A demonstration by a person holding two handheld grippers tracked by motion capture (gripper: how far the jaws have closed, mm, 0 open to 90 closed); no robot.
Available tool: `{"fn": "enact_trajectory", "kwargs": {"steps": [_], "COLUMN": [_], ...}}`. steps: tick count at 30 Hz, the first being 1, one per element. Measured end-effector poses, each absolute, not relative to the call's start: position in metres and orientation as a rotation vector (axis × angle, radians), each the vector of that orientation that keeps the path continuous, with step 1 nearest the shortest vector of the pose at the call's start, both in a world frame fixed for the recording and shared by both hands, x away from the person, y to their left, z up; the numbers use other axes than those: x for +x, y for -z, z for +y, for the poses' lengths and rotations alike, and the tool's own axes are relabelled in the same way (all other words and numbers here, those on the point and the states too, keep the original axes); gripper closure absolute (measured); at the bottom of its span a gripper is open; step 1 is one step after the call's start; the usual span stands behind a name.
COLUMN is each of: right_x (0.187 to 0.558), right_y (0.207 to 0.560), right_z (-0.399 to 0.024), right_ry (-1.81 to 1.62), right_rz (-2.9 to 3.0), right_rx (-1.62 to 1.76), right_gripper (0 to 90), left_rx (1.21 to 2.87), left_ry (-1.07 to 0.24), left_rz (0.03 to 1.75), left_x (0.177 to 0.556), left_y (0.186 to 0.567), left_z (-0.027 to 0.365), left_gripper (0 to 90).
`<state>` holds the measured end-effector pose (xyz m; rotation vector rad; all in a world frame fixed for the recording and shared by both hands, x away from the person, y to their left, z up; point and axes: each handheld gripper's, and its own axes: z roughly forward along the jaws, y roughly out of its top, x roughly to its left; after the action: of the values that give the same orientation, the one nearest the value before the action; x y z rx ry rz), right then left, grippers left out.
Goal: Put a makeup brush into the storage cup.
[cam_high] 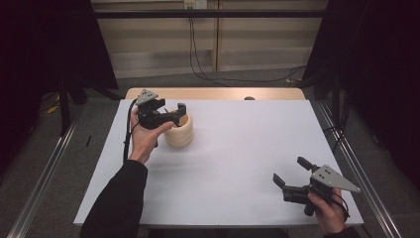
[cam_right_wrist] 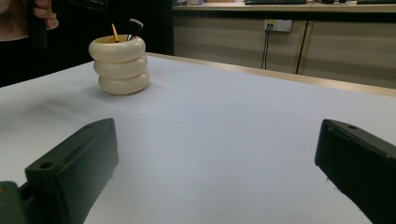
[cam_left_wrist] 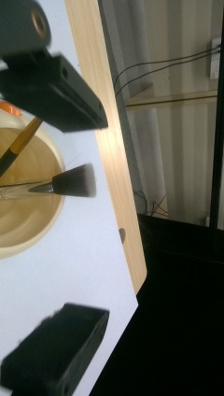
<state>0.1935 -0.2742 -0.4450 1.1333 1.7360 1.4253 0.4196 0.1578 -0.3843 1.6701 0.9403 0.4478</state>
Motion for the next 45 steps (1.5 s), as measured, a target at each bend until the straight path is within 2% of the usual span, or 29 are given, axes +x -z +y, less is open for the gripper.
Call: {"fn": "enact_trajectory", "kwargs": {"steps": [4,17,22,35,45], "right_x": [0.194,0.195,0.195,0.195,0.196], "right_y": [0.445,0.446,0.446,0.445,0.445], "right_z": [-0.275,-0.280,-0.279,-0.277,-0.280], "right_ry": [-1.427,-1.429,-1.426,-1.429,-1.430], "right_rz": [1.735,1.726,1.733,1.714,1.708], "right_rx": [1.134,1.153,1.145,1.170,1.183], "right_gripper": [0.0,0.0,0.0,0.0,0.0], "left_rx": [1.653,1.691,1.655,1.651,1.678], "left_ry": [-0.447,-0.456,-0.414,-0.453,-0.474], "left_rz": [0.953,0.929,0.916,0.936,0.935], "left_x": [0.420,0.418,0.411,0.388,0.368], "left_y": [0.385,0.382,0.376,0.371,0.382], "left_z": [0.158,0.161,0.166,0.177,0.188], "left_gripper": [2.2,1.6,1.6,1.6,1.5]}}
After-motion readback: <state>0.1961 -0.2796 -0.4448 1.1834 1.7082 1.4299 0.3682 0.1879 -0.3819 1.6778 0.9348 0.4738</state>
